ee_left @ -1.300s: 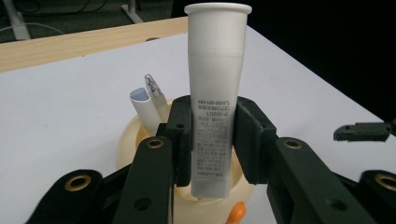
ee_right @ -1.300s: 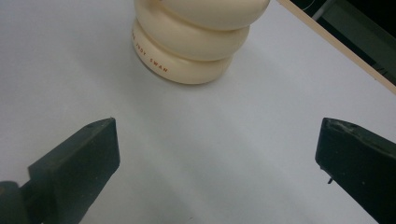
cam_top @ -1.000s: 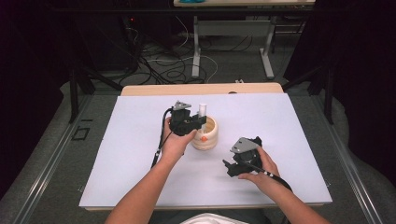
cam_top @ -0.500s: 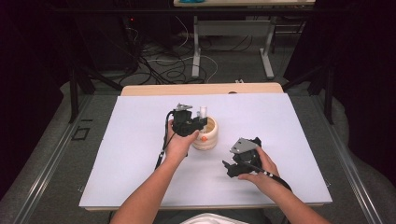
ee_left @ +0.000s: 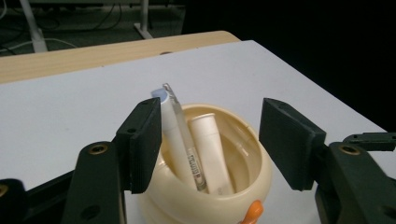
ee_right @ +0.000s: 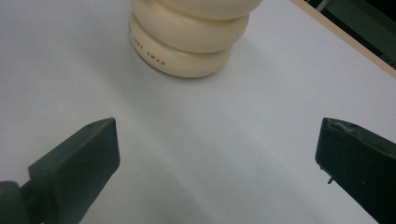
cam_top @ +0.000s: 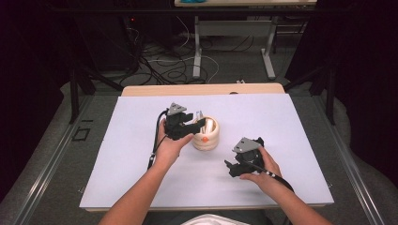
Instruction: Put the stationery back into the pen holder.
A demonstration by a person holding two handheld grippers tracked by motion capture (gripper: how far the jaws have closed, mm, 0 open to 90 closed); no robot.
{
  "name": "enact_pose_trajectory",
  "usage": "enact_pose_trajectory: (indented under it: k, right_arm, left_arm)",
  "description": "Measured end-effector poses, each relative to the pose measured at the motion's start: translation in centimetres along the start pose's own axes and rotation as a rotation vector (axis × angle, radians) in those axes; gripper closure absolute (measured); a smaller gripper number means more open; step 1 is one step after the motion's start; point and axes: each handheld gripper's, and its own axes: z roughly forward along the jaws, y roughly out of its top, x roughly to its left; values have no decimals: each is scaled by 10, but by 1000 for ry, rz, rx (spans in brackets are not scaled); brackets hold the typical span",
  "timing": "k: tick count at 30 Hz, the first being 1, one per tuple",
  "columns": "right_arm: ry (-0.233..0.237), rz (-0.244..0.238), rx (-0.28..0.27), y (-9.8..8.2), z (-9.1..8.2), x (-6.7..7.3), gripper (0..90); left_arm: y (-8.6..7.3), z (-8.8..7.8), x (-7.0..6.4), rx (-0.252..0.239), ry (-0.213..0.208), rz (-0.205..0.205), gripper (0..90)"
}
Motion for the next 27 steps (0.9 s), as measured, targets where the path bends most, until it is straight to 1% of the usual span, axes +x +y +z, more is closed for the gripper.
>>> enact_pose_trajectory:
  k: [1, 2, 4, 8, 9, 10, 11, 12, 13, 14, 16, 17, 19, 20, 21, 22, 23, 24, 25, 26, 27]
  right_arm:
    - [4, 7, 3, 0, 0, 0, 0]
    - [5, 14, 6, 0, 0, -1, 0]
    - [2, 24, 2, 0, 0, -2, 0]
    - [5, 56, -5, 0, -2, -6, 0]
    - [1, 66, -7, 0, -2, -7, 0]
    - [3, 76, -7, 0, -3, -8, 0]
    - [3, 94, -6, 0, -3, -9, 0]
    - [5, 99, -8, 0, -4, -11, 0]
    - [-2, 114, -12, -1, -4, -12, 0]
    - [1, 125, -13, -1, -4, -13, 0]
    - [6, 146, -6, -2, -5, -16, 0]
    - [4, 149, -15, -2, -5, -17, 0]
    - [-2, 169, -14, -3, -5, -19, 0]
    - [0, 179, -11, -3, -5, -20, 0]
    - [-4, 183, -19, -4, -5, -21, 0]
    - [0, 195, -5, -4, -6, -22, 0]
    - [-1, 201, -12, -4, -6, -23, 0]
    - [-5, 215, -7, -5, -6, -23, 0]
    - [-12, 217, -5, -5, -6, -25, 0]
    - [-17, 226, -6, -6, -6, -26, 0]
    - [-20, 232, -12, -7, -6, -26, 0]
  left_arm:
    - [0, -3, 2, -2, -5, 9, 380]
    - [0, -6, 3, -13, -10, 6, 374]
    - [-1, -14, 6, -29, -8, 14, 342]
    - [-3, -27, 10, -31, 0, 22, 294]
    - [-4, -30, 11, -33, 2, 32, 287]
    - [-5, -33, 13, -29, 1, 50, 286]
    - [-7, -36, 14, -31, -2, 57, 281]
    - [-8, -39, 15, -29, 3, 62, 273]
    - [-10, -41, 17, -27, 11, 68, 253]
    - [-12, -44, 18, -21, 9, 68, 236]
    - [-16, -49, 22, -5, -6, 56, 233]
    - [-19, -51, 23, -5, -1, 52, 220]
    - [-25, -56, 26, -7, 7, 35, 185]
    - [-28, -59, 29, -6, 14, 39, 170]
    - [-31, -61, 31, -15, 14, 27, 165]
    - [-34, -63, 33, -16, 16, 15, 164]
    - [-38, -65, 35, -12, 22, 12, 156]
    - [-40, -67, 38, -11, 36, 21, 138]
    - [-43, -69, 40, -8, 45, 23, 98]
    - [-46, -70, 43, -8, 57, 39, 47]
    - [-48, -71, 45, -8, 68, 44, 8]
